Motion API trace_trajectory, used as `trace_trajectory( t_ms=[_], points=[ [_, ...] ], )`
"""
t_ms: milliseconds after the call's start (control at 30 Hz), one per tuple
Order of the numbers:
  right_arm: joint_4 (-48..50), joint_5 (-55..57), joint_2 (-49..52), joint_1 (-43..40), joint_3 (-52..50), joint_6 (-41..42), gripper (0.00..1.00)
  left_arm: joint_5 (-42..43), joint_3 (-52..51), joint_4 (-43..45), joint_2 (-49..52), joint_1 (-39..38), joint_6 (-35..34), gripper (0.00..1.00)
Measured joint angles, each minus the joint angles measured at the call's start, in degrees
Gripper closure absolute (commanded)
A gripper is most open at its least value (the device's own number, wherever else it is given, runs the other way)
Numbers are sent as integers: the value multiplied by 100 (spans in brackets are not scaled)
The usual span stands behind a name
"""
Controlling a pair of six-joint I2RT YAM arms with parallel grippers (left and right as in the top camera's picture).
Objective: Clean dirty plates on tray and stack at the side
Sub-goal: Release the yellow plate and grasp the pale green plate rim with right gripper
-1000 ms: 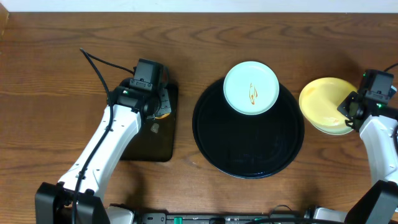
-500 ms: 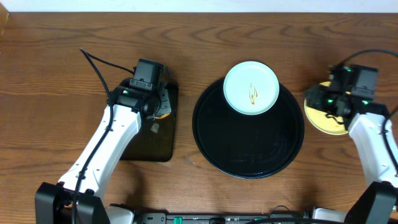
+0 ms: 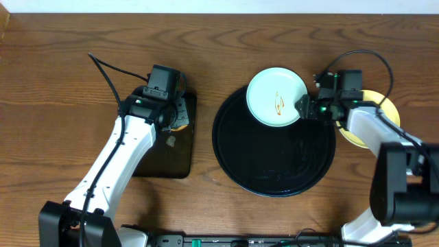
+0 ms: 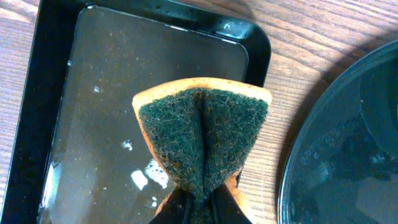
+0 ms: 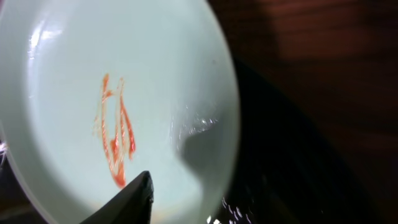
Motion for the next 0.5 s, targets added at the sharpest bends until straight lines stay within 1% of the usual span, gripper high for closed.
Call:
trace_trajectory(
  t_ms=[67,100,200,267,300,333,500],
  points=[
    [208,-20,188,52,0,28,54,0,0,-4,0,0,2,92],
    [328,-24,284,61,0,59,59,0,0,0,0,0,2,92],
    [557,-37,400,57,0,210,83,-2,0,-2,0,0,2,92],
    [575,-48,428,59,0,286,92,0,0,0,0,0,2,92],
    [575,-79,431,59,0,306,96,-2,0,-2,0,0,2,93],
    [575,-127,431,59,0,332,99,-2,0,0,0,0,2,92],
    [435,-448,437,59,0,356,99,0,0,-2,0,0,0,92]
  ],
)
